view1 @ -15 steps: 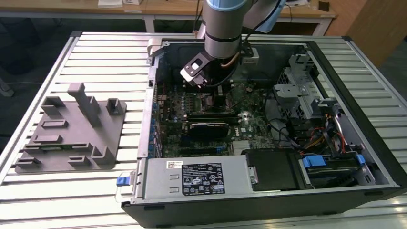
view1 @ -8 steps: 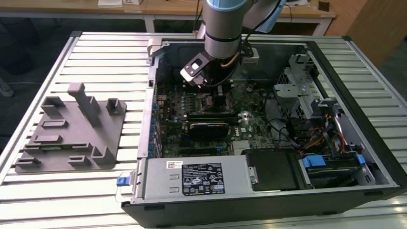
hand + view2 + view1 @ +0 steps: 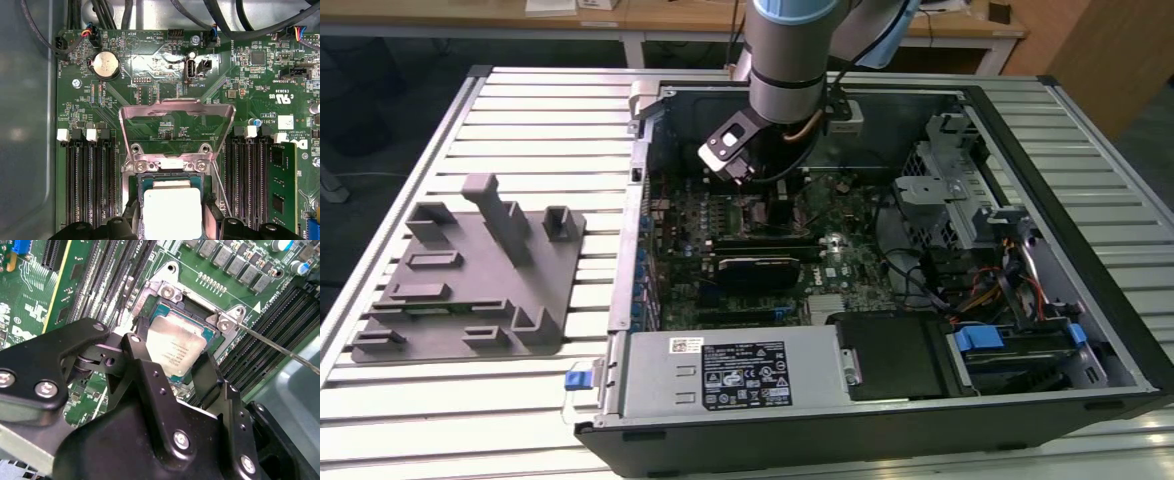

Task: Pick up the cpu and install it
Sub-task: 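Place the cpu into insertion slot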

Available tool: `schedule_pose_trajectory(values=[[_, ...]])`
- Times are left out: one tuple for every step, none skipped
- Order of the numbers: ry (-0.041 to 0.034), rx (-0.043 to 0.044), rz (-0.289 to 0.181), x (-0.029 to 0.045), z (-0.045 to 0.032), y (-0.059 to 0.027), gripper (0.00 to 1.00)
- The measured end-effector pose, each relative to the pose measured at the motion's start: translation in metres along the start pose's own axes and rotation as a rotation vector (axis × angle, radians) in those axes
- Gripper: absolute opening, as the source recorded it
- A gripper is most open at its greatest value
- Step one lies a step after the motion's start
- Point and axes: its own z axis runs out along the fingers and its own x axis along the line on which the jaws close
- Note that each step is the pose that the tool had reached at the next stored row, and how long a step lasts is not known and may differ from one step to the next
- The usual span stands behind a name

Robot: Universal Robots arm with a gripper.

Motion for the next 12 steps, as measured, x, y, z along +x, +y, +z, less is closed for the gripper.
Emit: schedule_pose_trajectory(values=[[-0.0002, 0.0001, 0.000, -0.0001, -0.0001, 0.0000, 0.62], [-0.0004, 0.0002, 0.000, -0.0001, -0.0001, 0.0000, 0.62], [-0.0004, 0.0002, 0.000, -0.0001, -0.0002, 0.0000, 0.62], [-0.0006, 0.0003, 0.000, -0.0001, -0.0005, 0.0000, 0.62], [-0.0006, 0.0003, 0.000, -0.0001, -0.0012, 0.0000, 0.62], [-0.0005, 0.0003, 0.000, -0.0002, -0.0024, 0.0000, 0.62], [-0.0005, 0.0003, 0.000, -0.0002, -0.0039, 0.0000, 0.62], [-0.0004, 0.0002, 0.000, -0.0002, -0.0054, 0.0000, 0.62], [-0.0004, 0.0002, 0.000, -0.0002, -0.0068, 0.0000, 0.62], [-0.0003, 0.0002, 0.000, -0.0002, -0.0070, 0.0000, 0.62], [-0.0003, 0.0001, 0.000, -0.0002, -0.0070, 0.0000, 0.62], [-0.0001, 0.0000, 0.000, -0.0002, -0.0070, 0.0001, 0.62]])
